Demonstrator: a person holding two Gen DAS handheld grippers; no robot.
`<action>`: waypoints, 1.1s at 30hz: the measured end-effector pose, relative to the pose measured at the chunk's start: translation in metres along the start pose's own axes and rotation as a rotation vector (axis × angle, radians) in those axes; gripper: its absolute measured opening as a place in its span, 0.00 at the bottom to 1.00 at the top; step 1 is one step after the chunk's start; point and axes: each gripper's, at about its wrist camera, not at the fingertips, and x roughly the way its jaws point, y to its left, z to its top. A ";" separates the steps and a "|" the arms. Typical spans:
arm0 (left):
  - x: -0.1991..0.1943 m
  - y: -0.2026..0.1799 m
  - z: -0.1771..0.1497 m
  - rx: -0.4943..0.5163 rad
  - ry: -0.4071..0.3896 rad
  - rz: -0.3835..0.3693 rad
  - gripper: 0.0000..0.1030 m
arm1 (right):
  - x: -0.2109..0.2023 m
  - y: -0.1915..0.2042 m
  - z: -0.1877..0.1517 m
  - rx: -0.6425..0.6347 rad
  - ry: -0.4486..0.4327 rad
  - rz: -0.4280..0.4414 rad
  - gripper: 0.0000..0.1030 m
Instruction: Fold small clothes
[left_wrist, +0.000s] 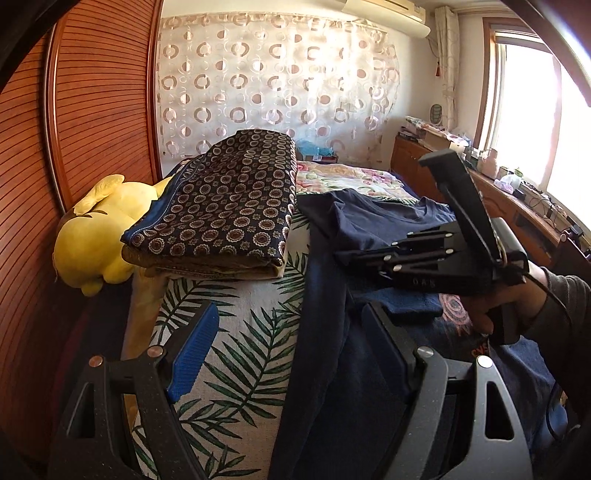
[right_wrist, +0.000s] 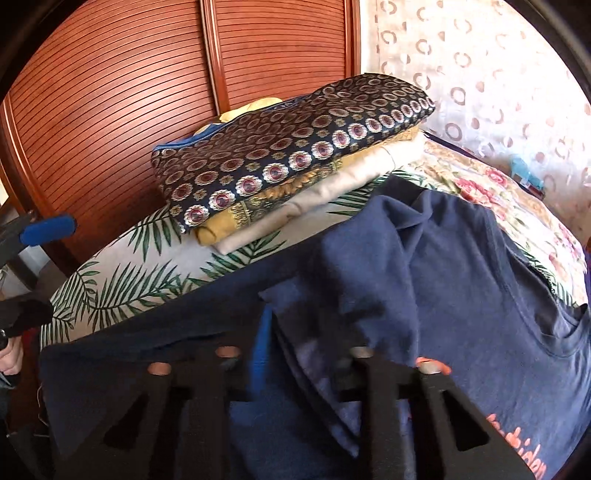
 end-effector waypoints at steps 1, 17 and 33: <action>0.000 -0.001 0.000 0.002 0.001 0.001 0.78 | -0.002 -0.005 -0.001 0.011 -0.006 0.002 0.06; 0.004 -0.022 0.003 0.034 -0.004 -0.028 0.78 | -0.073 -0.117 -0.040 0.336 -0.065 -0.235 0.17; 0.052 -0.050 0.046 0.083 0.017 -0.108 0.78 | -0.088 -0.150 -0.064 0.328 0.017 -0.338 0.41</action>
